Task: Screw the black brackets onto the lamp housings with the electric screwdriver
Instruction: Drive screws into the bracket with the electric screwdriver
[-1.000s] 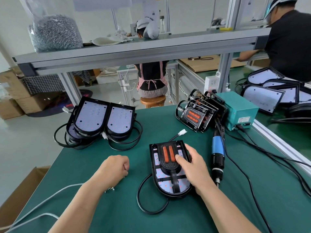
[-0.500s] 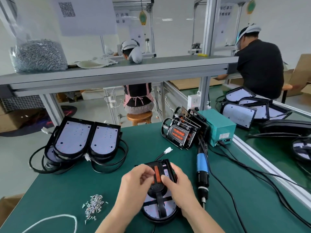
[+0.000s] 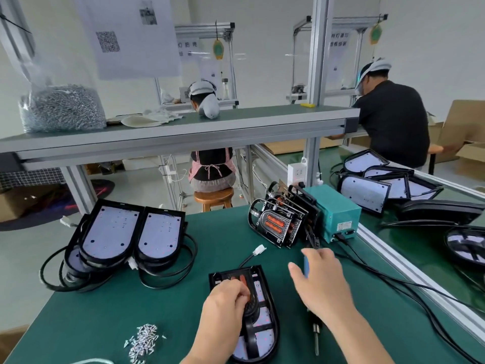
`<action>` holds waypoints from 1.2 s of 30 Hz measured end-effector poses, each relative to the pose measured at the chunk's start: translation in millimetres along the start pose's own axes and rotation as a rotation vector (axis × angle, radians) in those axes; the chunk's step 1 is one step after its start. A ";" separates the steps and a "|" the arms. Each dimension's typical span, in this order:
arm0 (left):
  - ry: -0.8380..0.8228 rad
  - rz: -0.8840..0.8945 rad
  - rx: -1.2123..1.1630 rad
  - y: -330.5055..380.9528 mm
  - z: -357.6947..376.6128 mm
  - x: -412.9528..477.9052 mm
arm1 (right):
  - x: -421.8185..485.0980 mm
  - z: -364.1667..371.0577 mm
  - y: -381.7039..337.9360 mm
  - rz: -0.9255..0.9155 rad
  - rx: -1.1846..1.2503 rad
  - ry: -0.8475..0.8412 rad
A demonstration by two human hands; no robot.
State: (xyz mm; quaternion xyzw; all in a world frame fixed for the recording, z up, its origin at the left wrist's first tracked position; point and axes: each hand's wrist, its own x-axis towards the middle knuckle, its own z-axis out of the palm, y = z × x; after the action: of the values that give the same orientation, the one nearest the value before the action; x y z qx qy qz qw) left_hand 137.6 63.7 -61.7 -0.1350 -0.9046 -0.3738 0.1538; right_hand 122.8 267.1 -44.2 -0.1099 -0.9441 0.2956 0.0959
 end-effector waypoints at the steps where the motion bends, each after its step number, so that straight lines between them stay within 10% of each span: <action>1: 0.000 -0.002 0.001 0.6 0.3 0.2 | 2.5 -3.0 5.7 0.042 -0.084 -0.043; 13: -0.020 -0.047 -0.009 4.1 -2.3 3.2 | 25.0 -5.6 23.3 0.295 -0.044 -0.249; 20: -0.028 -0.064 -0.015 4.4 -2.7 4.8 | 6.3 3.2 22.2 0.043 -0.238 0.056; 36: -0.040 -0.065 -0.010 2.3 -2.2 7.4 | 14.7 7.3 24.4 0.086 -0.240 -0.047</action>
State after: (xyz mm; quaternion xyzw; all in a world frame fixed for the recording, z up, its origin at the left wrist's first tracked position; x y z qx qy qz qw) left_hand 132.1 64.6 -56.0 -0.1138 -0.9095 -0.3806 0.1229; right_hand 110.7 286.6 -62.5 -0.1541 -0.9691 0.1866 0.0471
